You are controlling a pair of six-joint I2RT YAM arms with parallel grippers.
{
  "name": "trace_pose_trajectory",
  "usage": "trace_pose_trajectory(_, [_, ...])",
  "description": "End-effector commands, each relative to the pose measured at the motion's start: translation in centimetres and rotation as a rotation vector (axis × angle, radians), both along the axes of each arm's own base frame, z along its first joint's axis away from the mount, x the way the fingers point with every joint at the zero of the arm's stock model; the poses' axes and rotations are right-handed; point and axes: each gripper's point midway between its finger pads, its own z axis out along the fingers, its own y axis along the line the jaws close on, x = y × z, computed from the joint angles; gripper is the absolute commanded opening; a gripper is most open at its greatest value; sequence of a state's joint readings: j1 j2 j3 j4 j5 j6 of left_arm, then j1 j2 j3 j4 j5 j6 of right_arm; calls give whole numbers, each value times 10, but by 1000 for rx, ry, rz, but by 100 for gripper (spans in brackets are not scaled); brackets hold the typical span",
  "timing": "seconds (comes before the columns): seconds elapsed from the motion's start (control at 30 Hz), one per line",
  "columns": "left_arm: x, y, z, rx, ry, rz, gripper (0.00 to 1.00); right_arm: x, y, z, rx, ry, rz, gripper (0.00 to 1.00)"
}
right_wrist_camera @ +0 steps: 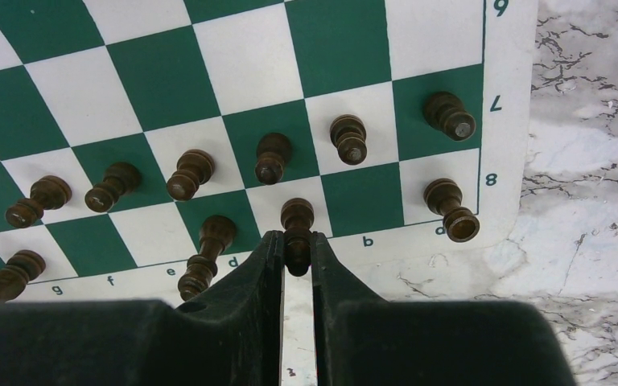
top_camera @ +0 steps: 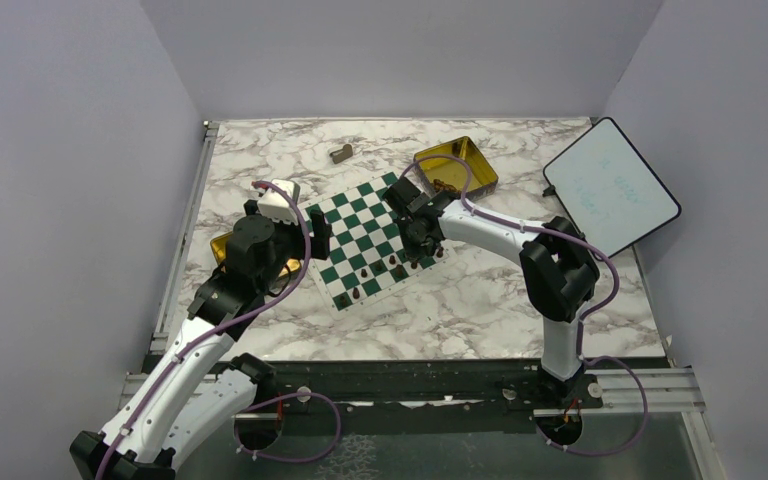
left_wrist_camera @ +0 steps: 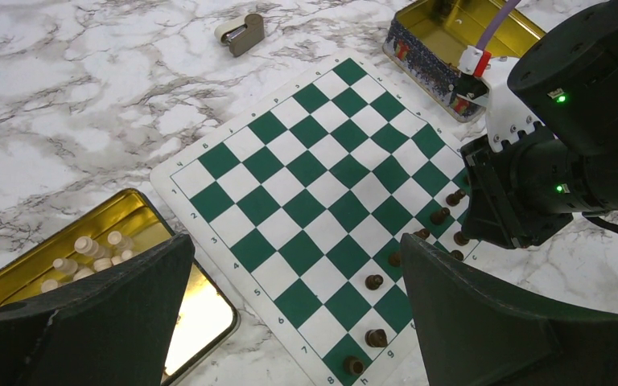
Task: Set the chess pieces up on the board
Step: Place the chess piece on the chessboard.
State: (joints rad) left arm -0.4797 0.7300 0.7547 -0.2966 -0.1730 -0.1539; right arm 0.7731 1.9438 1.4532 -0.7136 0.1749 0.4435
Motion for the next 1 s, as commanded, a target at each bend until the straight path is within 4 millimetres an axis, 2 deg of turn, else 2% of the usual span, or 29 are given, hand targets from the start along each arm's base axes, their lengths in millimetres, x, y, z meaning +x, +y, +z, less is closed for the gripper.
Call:
trace_pose_trajectory(0.0, [-2,1,2,3,-12,-3,99,-5,-3,-4,-14,21,6,17])
trace_pose_trajectory(0.97, [-2,1,2,1,-11,-3,99,-8,0,0,8,29,6,17])
